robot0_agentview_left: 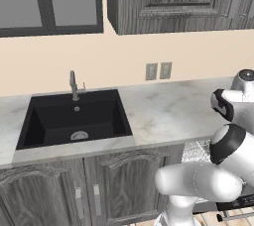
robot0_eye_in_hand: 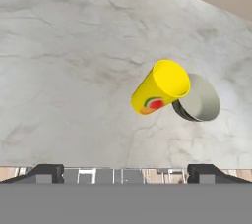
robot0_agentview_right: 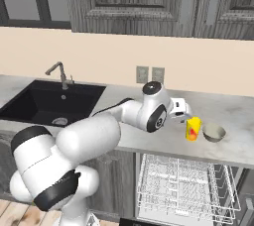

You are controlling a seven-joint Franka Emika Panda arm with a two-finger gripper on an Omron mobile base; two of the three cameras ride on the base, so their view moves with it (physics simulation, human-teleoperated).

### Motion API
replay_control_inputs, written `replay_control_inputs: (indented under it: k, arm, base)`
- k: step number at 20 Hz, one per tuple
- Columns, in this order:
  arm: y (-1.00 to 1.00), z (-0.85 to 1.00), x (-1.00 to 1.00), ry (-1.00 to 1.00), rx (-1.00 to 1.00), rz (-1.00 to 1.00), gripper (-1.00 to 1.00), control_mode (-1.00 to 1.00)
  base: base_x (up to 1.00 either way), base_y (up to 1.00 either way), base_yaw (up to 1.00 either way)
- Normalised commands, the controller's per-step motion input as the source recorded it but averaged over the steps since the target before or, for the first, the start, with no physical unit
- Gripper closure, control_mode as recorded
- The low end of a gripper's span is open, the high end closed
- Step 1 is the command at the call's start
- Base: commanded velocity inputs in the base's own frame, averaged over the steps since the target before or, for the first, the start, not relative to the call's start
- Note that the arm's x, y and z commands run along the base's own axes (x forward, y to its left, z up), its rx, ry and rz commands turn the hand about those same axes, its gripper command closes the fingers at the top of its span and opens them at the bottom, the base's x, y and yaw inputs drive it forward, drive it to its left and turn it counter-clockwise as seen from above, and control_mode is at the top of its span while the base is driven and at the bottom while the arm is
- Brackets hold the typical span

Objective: Pick up the cup and bowl from the counter, place them in the dishwasher, and close the dishwasher door.

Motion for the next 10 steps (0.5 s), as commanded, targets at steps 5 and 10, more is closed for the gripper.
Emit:
replay_control_inputs:
  k: [5, 10]
  arm:
    - [-0.18, -0.21, 0.23, 0.00, 0.00, 0.00, -1.00, -1.00]
    - [-0.19, -0.19, 0.19, 0.00, 0.00, 0.00, -1.00, -1.00]
  base:
    - [0.00, 0.00, 0.00]
    - [0.00, 0.00, 0.00]
